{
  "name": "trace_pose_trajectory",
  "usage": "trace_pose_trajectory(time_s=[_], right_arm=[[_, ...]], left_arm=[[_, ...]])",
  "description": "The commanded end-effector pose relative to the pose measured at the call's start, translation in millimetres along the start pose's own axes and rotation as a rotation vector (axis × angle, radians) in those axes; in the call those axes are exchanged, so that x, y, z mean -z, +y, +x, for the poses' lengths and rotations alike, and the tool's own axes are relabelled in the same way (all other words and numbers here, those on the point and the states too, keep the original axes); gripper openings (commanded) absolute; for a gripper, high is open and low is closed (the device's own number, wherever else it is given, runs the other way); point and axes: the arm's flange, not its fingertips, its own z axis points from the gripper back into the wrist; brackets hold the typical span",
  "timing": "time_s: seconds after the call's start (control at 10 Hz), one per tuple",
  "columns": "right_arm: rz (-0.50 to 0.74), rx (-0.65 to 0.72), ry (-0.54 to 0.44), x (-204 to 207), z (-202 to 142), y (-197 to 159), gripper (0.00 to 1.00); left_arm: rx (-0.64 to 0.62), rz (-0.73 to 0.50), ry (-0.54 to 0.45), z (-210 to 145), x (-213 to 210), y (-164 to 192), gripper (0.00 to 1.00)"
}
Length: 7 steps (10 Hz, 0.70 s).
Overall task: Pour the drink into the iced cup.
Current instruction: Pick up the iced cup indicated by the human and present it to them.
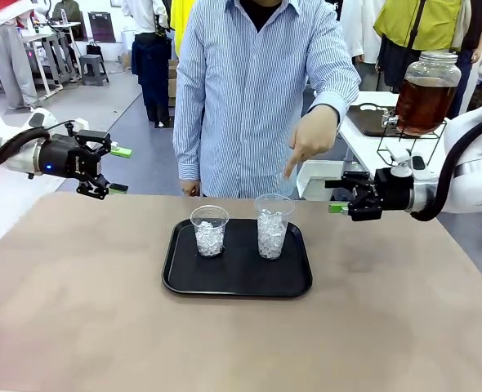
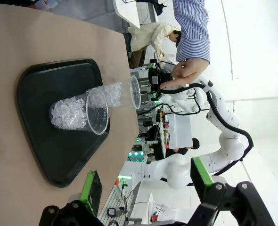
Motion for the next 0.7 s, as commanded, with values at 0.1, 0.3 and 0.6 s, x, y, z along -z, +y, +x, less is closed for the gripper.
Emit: trace_pose_trajectory(time_s=[0.1, 0.3, 0.6], right_arm=[[0.031, 0.088, -0.023, -4.1, -2.0, -8.7, 1.0], [0.004, 0.016, -0.009, 3.0, -6.1, -0.5, 1.0], [0.009, 0.038, -0.016, 1.1, -9.8, -1.0, 1.0]], left_arm=[[-0.001, -0.009, -0.011, 0.0, -0.1, -1.3, 1.0], [-0.001, -0.009, -0.011, 0.0, -0.1, -1.3, 1.0], [-0.001, -0.009, -0.011, 0.0, -0.1, -1.3, 1.0]])
